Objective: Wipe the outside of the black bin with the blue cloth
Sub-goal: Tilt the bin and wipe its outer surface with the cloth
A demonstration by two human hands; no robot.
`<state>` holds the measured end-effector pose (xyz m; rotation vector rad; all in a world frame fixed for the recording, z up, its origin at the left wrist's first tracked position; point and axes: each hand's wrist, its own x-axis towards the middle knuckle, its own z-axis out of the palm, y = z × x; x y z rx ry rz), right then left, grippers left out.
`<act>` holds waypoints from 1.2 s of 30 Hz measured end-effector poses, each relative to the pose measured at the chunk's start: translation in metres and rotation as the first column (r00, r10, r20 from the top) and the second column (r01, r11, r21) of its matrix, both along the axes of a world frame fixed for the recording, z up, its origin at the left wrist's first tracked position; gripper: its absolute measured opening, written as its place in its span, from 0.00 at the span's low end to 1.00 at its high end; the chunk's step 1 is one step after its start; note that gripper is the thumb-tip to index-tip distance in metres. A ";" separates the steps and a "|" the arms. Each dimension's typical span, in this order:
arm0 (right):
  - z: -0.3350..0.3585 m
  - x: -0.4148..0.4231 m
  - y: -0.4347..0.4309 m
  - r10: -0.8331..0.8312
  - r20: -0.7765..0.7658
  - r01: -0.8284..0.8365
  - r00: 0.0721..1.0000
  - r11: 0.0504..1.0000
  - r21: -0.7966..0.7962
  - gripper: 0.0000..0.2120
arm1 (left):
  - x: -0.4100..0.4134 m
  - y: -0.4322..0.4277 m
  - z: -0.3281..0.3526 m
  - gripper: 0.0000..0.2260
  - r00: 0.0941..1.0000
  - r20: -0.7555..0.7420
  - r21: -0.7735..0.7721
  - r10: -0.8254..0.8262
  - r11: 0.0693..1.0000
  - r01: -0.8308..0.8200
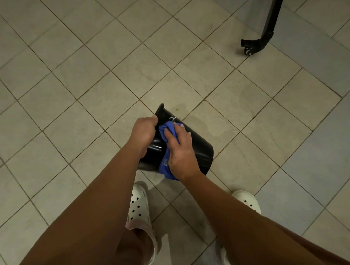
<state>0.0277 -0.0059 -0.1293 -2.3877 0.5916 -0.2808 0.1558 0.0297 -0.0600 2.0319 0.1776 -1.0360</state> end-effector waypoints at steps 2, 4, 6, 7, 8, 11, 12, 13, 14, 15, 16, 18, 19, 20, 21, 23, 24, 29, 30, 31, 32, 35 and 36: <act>-0.002 -0.008 0.007 0.022 0.018 -0.021 1.000 0.999 -0.034 0.32 | 0.000 -0.001 0.000 0.17 0.998 0.044 0.004 -0.040 0.999 0.040; -0.003 -0.011 0.010 0.098 0.045 -0.095 0.994 0.994 -0.057 0.32 | 0.001 0.000 -0.001 0.16 0.994 0.077 -0.006 -0.075 0.997 0.076; -0.003 -0.005 0.004 0.157 0.081 -0.152 0.984 0.986 -0.070 0.28 | 0.001 0.000 -0.002 0.15 0.990 0.098 -0.021 -0.099 0.995 0.102; -0.002 0.000 0.000 0.164 0.084 -0.158 0.983 0.985 -0.070 0.27 | 0.001 0.000 -0.001 0.14 0.988 0.108 -0.028 -0.112 0.993 0.116; 0.000 0.005 -0.004 0.162 0.073 -0.158 0.984 0.985 -0.067 0.26 | 0.001 -0.001 -0.001 0.14 0.986 0.118 -0.033 -0.119 0.992 0.124; 0.003 0.010 -0.010 0.104 0.022 -0.103 0.994 0.994 -0.044 0.29 | 0.000 -0.001 0.001 0.14 0.984 0.134 -0.054 -0.114 0.991 0.122; 0.002 0.007 -0.011 0.055 -0.001 -0.055 0.999 0.998 -0.032 0.30 | -0.001 -0.002 0.002 0.14 0.985 0.132 -0.056 -0.109 0.992 0.117; 0.001 0.002 -0.013 0.001 -0.022 -0.002 1.000 1.000 -0.014 0.30 | -0.002 -0.002 0.003 0.15 0.986 0.128 -0.051 -0.103 0.993 0.111; -0.001 -0.003 -0.015 -0.042 -0.035 0.042 0.998 0.999 -0.006 0.30 | -0.003 -0.002 0.003 0.15 0.986 0.130 -0.044 -0.101 0.993 0.108; -0.003 -0.008 -0.016 -0.069 -0.037 0.069 0.997 0.998 -0.009 0.30 | -0.004 -0.002 0.003 0.15 0.985 0.140 -0.038 -0.104 0.993 0.111; -0.004 -0.012 -0.016 -0.081 -0.035 0.081 0.996 0.997 -0.007 0.29 | -0.004 -0.002 0.003 0.15 0.983 0.148 -0.034 -0.111 0.993 0.117; -0.004 -0.013 -0.013 -0.079 -0.026 0.080 0.997 0.996 0.039 0.26 | -0.005 -0.003 0.003 0.15 0.980 0.158 -0.029 -0.118 0.992 0.124; -0.004 -0.012 -0.012 -0.050 -0.015 0.051 0.999 0.997 0.050 0.26 | -0.004 -0.004 0.002 0.15 0.980 0.162 -0.032 -0.118 0.992 0.125; -0.003 -0.009 -0.011 -0.008 0.002 0.008 1.000 1.000 0.030 0.26 | -0.004 -0.003 0.002 0.15 0.979 0.163 -0.040 -0.119 0.991 0.127; -0.003 -0.006 -0.011 0.039 0.016 -0.039 0.999 0.999 -0.004 0.26 | -0.003 -0.003 0.002 0.15 0.980 0.161 -0.050 -0.117 0.991 0.127; -0.005 -0.001 -0.014 0.083 0.026 -0.082 0.996 0.996 -0.047 0.28 | -0.001 -0.002 0.003 0.15 0.982 0.153 -0.058 -0.114 0.991 0.124; -0.007 0.000 -0.017 0.072 0.010 -0.072 0.997 0.996 -0.056 0.29 | -0.001 -0.001 0.003 0.15 0.981 0.155 -0.057 -0.114 0.991 0.124; -0.006 -0.012 -0.027 -0.184 -0.077 0.196 0.980 0.960 0.202 0.22 | -0.004 0.000 0.003 0.16 0.977 0.189 -0.031 -0.103 0.993 0.111; -0.005 -0.015 -0.026 -0.197 -0.071 0.207 0.978 0.957 0.202 0.21 | -0.004 0.001 0.003 0.16 0.976 0.193 -0.032 -0.104 0.993 0.112; -0.004 -0.016 -0.023 -0.195 -0.061 0.203 0.979 0.961 0.185 0.20 | -0.004 0.001 0.003 0.16 0.975 0.194 -0.034 -0.104 0.993 0.113; -0.004 -0.017 -0.019 -0.181 -0.054 0.188 0.982 0.968 0.167 0.20 | -0.003 0.002 0.003 0.16 0.976 0.190 -0.033 -0.104 0.993 0.112; -0.010 -0.015 -0.013 -0.033 -0.053 0.035 0.998 0.999 0.039 0.20 | 0.000 0.002 0.002 0.15 0.980 0.174 -0.020 -0.099 0.994 0.104; -0.011 -0.013 -0.014 0.015 -0.045 -0.014 0.999 1.000 0.023 0.20 | 0.001 0.003 0.002 0.16 0.980 0.171 -0.016 -0.099 0.995 0.103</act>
